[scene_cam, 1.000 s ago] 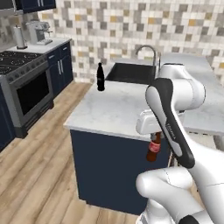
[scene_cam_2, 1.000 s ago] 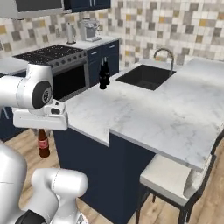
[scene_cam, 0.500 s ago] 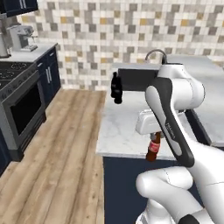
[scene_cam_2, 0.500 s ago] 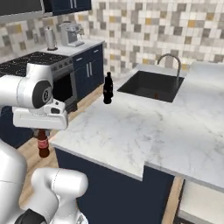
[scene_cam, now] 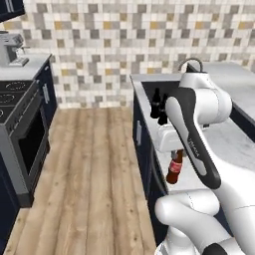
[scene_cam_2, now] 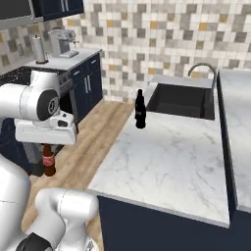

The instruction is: Place the large bottle from the dining counter next to the other large bottle outside the sink, and place the small bottle from the dining counter next to the other small bottle inside the sink.

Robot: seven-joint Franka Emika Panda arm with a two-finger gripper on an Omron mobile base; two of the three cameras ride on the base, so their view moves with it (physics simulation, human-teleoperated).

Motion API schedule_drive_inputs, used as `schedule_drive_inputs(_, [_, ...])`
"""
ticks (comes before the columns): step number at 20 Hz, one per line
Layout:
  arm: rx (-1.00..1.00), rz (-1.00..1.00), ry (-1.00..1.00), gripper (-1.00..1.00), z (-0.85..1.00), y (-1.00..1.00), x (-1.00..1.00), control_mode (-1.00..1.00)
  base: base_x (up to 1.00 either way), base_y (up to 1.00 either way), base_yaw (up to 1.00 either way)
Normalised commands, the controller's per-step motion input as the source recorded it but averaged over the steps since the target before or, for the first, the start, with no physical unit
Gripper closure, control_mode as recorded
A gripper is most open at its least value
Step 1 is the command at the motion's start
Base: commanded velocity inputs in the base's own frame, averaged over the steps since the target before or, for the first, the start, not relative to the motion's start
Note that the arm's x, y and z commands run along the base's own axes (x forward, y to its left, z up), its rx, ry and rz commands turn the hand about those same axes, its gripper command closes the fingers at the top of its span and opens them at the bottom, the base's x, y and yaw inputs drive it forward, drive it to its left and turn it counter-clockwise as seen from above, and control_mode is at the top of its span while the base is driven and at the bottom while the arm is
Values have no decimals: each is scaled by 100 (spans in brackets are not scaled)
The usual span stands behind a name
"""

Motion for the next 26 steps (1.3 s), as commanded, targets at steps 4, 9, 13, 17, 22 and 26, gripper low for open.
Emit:
schedule_drive_inputs(4, [0,0,0,100,0,0,0,100,81,100,-34])
schedule_drive_inputs(9, [0,0,0,100,0,0,0,100,100,100,-53])
schedule_drive_inputs(13, [0,0,0,100,0,0,0,100,100,100,-55])
schedule_drive_inputs(17, [0,0,0,100,0,0,0,100,96,100,-43])
schedule_drive_inputs(22, [0,0,0,100,0,0,0,100,72,100,-26])
schedule_drive_inputs(26, [0,0,0,100,0,0,0,100,80,100,-27])
